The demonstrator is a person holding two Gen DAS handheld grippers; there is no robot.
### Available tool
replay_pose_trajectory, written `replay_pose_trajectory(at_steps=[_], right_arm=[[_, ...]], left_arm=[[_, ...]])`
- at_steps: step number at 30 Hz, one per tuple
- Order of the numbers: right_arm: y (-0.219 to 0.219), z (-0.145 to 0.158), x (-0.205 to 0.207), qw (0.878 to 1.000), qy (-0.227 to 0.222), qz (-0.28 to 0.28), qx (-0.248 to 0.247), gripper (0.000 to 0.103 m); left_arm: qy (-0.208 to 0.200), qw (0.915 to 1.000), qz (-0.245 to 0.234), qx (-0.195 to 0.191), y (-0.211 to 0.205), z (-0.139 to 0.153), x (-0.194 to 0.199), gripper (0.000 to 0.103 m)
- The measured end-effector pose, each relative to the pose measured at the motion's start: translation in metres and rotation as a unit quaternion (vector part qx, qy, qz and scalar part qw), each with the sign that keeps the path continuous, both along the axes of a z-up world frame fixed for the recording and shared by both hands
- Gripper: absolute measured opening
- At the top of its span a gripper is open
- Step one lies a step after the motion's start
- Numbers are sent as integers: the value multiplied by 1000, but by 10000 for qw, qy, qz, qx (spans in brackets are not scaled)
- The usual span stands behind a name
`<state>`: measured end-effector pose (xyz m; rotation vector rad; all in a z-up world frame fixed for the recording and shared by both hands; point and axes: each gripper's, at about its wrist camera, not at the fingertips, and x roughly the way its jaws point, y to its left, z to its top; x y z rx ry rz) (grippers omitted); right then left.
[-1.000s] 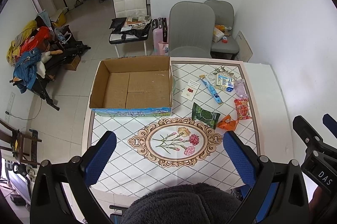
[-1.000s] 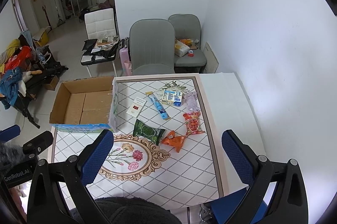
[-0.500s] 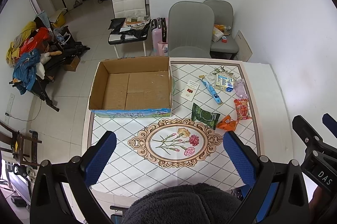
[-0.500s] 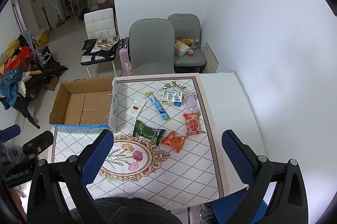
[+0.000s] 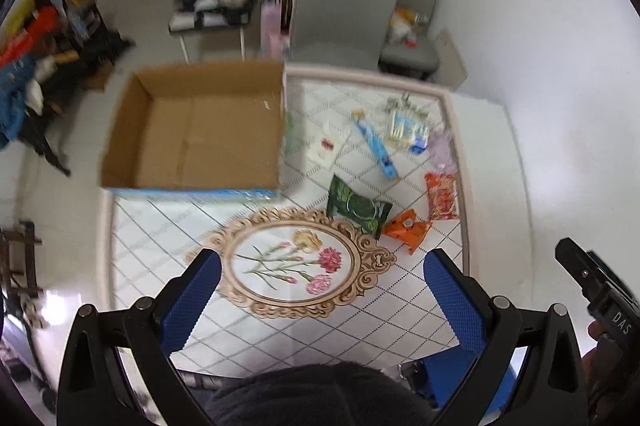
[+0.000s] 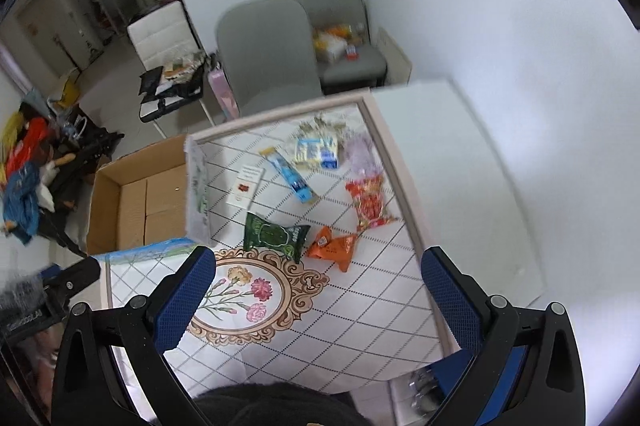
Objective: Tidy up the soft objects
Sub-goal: 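Grasp the green snack bag with the left tool while the right tool grasps the red-orange bag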
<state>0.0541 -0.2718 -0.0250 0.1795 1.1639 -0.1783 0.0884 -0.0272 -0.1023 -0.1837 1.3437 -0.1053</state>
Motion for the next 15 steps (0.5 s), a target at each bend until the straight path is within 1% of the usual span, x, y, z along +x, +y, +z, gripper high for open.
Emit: replay_pose_trajectory(at_steps=[2, 4, 5, 6, 7, 8, 9, 11, 12, 14, 15], right_arm=[[-27, -35, 24, 9993, 249, -144, 219, 103], [-51, -75, 48, 9972, 623, -284, 313, 103], [-62, -97, 61, 9957, 786, -311, 377, 103], [-71, -118, 72, 9940, 931, -337, 458, 103], [-81, -143, 84, 9912, 1129, -381, 578, 103], [-87, -159, 93, 9894, 1246, -392, 639, 103], [-93, -177, 102, 9872, 1370, -411, 712, 103], [-102, -213, 121, 9838, 1584, -409, 732, 103], [-107, -227, 130, 9821, 1687, -451, 700, 103], [-114, -255, 145, 9793, 1839, -527, 653, 103], [-117, -267, 151, 9783, 1888, -552, 654, 103]], left_arm=[[563, 9978, 20, -354, -13, -45, 24, 103], [1001, 9931, 123, -591, -24, -83, 40, 103], [1249, 9890, 160, -771, -29, -102, 48, 103], [1575, 9826, 238, -956, -37, -130, 58, 101], [1836, 9765, 326, -1082, -43, -152, 66, 98], [2048, 9706, 409, -1193, -46, -167, 71, 97], [2345, 9605, 573, -1380, -52, -195, 80, 93], [2730, 9463, 857, -1508, -58, -228, 89, 92], [2981, 9346, 1053, -1632, -62, -251, 95, 91], [3281, 9185, 1343, -1755, -67, -280, 102, 91], [3366, 9132, 1433, -1798, -70, -289, 105, 91]])
